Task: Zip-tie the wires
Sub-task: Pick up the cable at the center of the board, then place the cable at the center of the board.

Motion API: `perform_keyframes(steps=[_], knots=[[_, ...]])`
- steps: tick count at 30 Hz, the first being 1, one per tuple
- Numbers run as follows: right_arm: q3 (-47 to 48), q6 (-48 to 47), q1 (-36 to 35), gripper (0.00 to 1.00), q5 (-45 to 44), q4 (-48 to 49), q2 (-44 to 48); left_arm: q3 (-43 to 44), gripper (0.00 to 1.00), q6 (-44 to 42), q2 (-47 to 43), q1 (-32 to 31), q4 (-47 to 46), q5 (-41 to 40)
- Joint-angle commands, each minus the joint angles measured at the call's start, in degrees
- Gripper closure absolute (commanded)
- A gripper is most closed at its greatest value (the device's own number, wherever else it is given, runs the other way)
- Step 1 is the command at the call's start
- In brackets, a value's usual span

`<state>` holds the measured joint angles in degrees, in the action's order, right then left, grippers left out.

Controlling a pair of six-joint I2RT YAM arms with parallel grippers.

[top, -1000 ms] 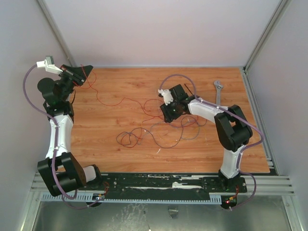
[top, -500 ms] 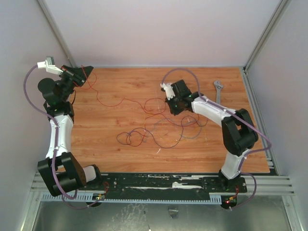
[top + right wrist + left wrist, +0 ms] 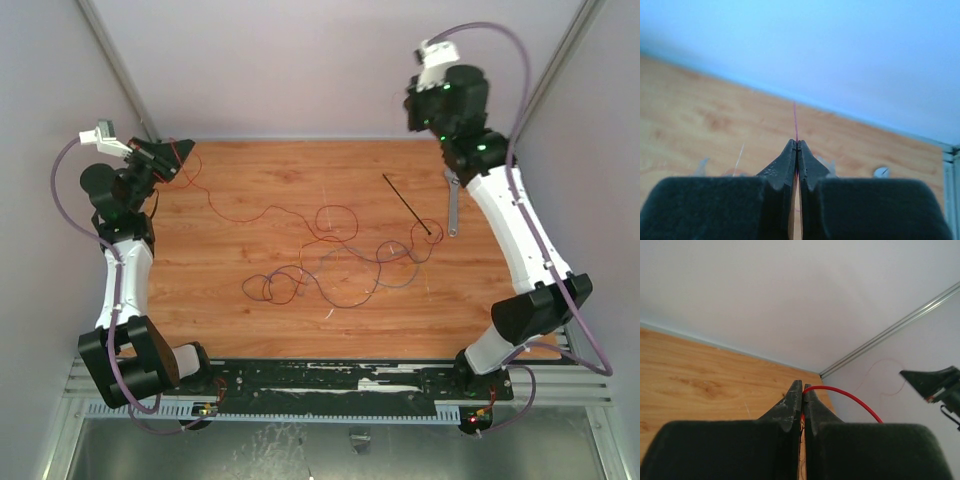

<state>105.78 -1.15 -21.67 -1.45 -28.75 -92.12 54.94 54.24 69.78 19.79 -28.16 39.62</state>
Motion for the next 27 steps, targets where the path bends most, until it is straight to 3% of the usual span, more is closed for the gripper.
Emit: perform_keyframes(steps=[1, 9, 14, 22, 27], knots=[[4.3, 5.6, 6.2, 1.0, -1.5, 8.5, 1.9, -0.8, 1.0, -1.0, -1.3, 0.5, -0.2, 0.0], [8.9, 6.6, 11.7, 1.0, -12.4, 21.3, 3.2, -1.5, 1.0, -1.5, -1.1, 1.7, 0.8, -0.3], [10.2, 7.3, 15.1, 1.0, -6.7, 15.2, -0.2, -1.8, 1.0, -1.5, -1.0, 1.9, 0.2, 0.1], [12.1, 6.8, 16.4, 1.0, 8.5, 13.9, -10.1, -1.1, 1.0, -1.9, -1.4, 1.9, 0.9, 1.7], [20.0, 3.5, 16.3, 1.0, 6.3, 11.9, -18.9, -1.1, 1.0, -2.1, -1.9, 1.9, 1.4, 2.4]])
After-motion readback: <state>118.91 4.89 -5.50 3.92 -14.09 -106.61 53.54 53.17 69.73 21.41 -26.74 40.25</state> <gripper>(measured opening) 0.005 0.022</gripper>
